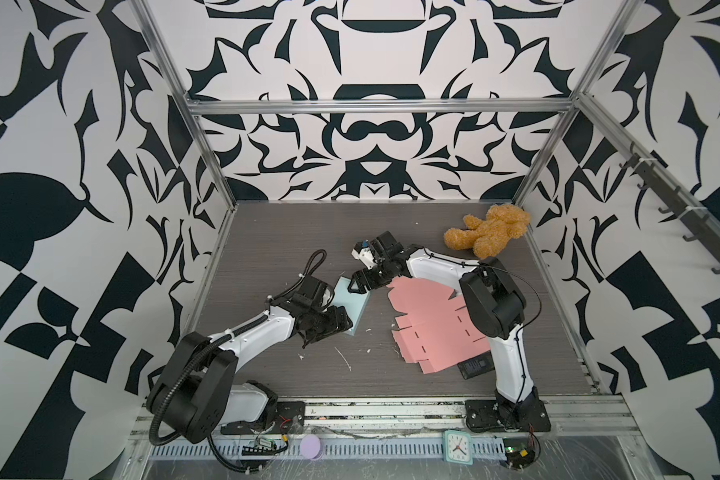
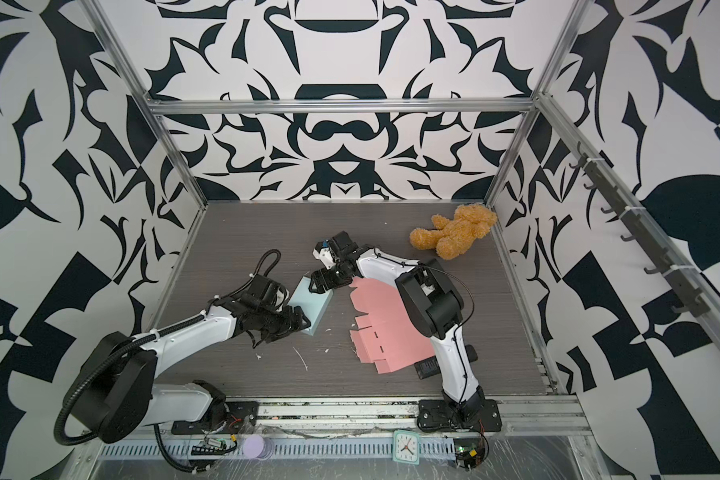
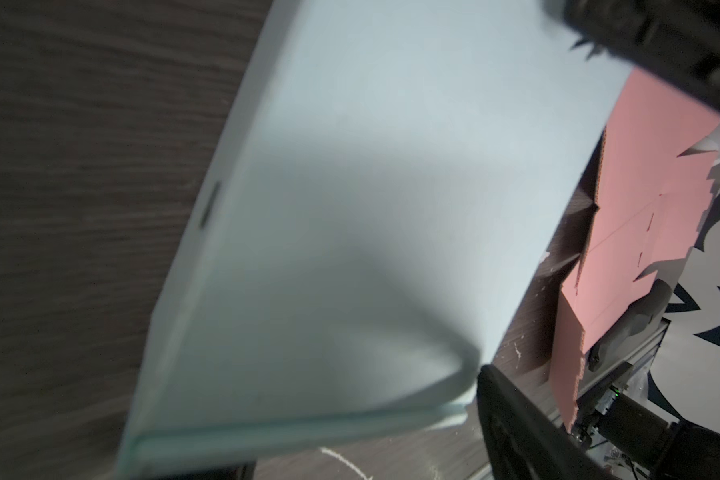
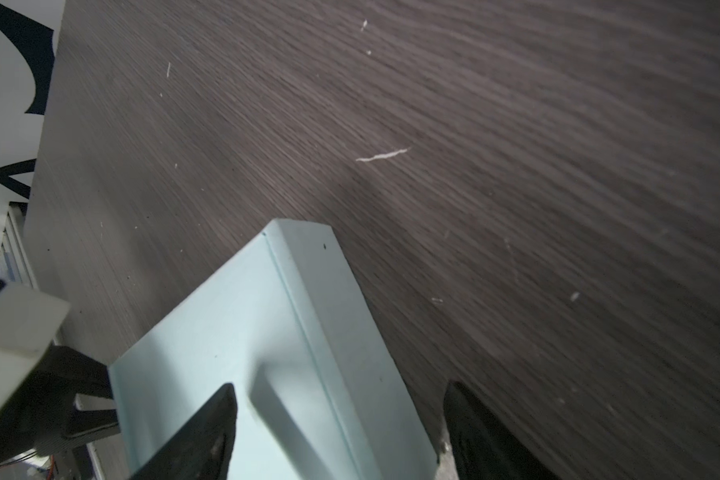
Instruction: Fold the paper box
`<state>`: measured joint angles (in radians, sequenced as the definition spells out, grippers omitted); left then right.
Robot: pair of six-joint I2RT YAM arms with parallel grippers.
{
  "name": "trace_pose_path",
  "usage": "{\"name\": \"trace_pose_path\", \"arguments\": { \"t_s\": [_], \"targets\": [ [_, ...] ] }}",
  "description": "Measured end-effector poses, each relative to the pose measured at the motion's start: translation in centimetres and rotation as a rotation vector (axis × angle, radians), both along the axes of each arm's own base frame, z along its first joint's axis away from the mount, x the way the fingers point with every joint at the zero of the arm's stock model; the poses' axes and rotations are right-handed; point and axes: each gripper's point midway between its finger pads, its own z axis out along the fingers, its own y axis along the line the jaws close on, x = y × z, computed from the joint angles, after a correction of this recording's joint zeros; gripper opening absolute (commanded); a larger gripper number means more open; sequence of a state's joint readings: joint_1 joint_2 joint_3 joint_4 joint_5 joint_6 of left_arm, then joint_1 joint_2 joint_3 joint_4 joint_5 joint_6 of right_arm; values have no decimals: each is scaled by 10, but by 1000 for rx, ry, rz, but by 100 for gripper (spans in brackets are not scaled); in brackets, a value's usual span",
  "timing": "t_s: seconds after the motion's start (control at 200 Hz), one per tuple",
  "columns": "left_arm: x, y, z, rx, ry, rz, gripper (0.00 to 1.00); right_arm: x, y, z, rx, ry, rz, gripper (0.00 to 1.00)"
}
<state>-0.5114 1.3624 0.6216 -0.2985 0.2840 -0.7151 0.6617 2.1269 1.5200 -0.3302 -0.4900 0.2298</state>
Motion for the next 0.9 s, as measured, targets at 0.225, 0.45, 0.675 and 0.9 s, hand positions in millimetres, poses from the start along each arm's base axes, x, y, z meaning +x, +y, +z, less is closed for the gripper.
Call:
{"name": "trace_pose_path", "arguments": {
  "t_s": [0.225,0.45,0.675,0.9],
  "targets": [
    [27,-1,3,-7,-17,33,77,-6,-8,-3,-6,9,-8,75],
    [66,15,5,-6,-31,90,75,-6,-15,-2,-19,2,-24,76],
    [115,29,19,-9,-90,118,74,-1,-13,2,-18,1,-28,76],
    [156,45,21,-3,-124,138,73,19,2,2,-4,-4,-46,77]
  ]
}}
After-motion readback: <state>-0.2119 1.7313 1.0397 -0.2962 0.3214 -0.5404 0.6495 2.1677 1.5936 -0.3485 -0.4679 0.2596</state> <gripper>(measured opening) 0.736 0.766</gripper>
